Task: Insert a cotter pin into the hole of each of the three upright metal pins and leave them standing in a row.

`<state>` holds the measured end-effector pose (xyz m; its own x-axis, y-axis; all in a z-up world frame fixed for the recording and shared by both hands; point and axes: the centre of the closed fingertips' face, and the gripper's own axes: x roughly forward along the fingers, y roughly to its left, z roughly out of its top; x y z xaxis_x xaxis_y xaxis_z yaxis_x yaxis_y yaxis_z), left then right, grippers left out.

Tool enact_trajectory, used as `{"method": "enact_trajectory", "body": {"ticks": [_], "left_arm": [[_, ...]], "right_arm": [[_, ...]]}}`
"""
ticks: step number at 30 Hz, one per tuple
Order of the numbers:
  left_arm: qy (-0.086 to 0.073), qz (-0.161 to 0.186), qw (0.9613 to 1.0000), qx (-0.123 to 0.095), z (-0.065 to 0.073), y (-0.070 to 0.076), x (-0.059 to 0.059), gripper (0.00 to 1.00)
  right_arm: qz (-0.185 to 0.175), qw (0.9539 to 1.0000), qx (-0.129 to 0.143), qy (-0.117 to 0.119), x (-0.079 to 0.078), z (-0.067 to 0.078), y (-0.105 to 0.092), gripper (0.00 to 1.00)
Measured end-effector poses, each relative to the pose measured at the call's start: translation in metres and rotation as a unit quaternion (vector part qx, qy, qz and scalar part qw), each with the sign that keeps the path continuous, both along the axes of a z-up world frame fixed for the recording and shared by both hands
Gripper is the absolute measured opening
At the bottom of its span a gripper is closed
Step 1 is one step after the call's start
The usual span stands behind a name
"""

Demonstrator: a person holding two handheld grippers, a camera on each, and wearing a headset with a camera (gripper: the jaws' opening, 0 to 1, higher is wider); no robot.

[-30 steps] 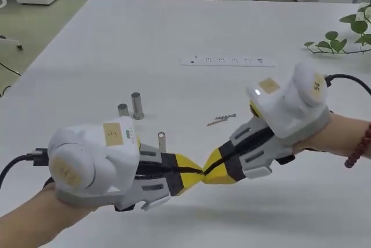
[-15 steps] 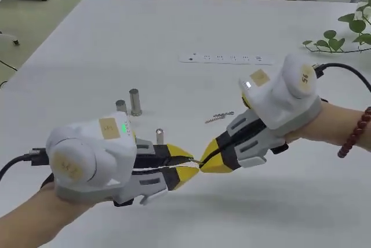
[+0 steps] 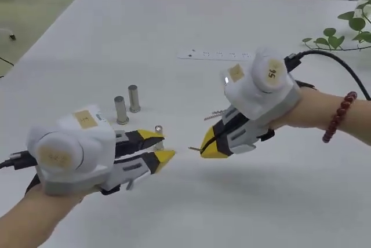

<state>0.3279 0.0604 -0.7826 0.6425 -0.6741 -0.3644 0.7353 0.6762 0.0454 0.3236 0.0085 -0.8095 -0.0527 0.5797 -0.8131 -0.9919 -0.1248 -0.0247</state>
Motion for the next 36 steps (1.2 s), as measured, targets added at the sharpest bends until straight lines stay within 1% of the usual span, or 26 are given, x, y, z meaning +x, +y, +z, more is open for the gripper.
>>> {"method": "enact_trajectory", "body": {"ticks": [4, 7, 10, 12, 18, 20, 22, 25, 27, 32, 36], "left_arm": [[0.009, 0.029, 0.9995, -0.004, -0.005, 0.010, 0.007, 0.17], [0.017, 0.051, 0.9986, 0.001, -0.012, 0.017, 0.014, 0.18], [0.021, 0.062, 0.9978, 0.009, -0.019, 0.020, 0.021, 0.19], [0.025, 0.065, 0.9975, 0.015, -0.023, 0.021, 0.025, 0.20], [0.040, 0.076, 0.9962, 0.013, -0.033, 0.021, 0.039, 0.20], [0.042, 0.076, 0.9961, 0.014, -0.035, 0.020, 0.041, 0.20], [0.044, 0.079, 0.9957, 0.016, -0.038, 0.020, 0.045, 0.20], [0.049, 0.084, 0.9951, 0.013, -0.041, 0.020, 0.049, 0.19], [0.050, 0.085, 0.9951, 0.014, -0.043, 0.020, 0.051, 0.18], [0.058, 0.084, 0.9947, 0.014, -0.048, 0.018, 0.052, 0.18], [0.060, 0.078, 0.9950, 0.017, -0.051, 0.015, 0.051, 0.14]], "right_arm": [[-0.005, 0.9998, -0.014, -0.013, 0.010, -0.004, 0.003, 0.02], [-0.007, 0.9996, -0.020, -0.017, 0.015, -0.006, 0.005, 0.02], [-0.012, 0.9993, -0.032, -0.018, 0.021, -0.010, 0.007, 0.02], [-0.016, 0.9991, -0.037, -0.016, 0.024, -0.012, 0.009, 0.02], [-0.023, 0.9980, -0.056, -0.019, 0.034, -0.016, 0.013, 0.02], [-0.022, 0.9977, -0.059, -0.023, 0.038, -0.016, 0.016, 0.02], [-0.023, 0.9975, -0.063, -0.022, 0.040, -0.016, 0.018, 0.02], [-0.022, 0.9971, -0.069, -0.024, 0.043, -0.017, 0.021, 0.02], [-0.023, 0.9967, -0.073, -0.027, 0.046, -0.017, 0.023, 0.02], [-0.022, 0.9962, -0.080, -0.025, 0.050, -0.019, 0.028, 0.02], [-0.022, 0.9960, -0.082, -0.025, 0.053, -0.019, 0.033, 0.02]]}}
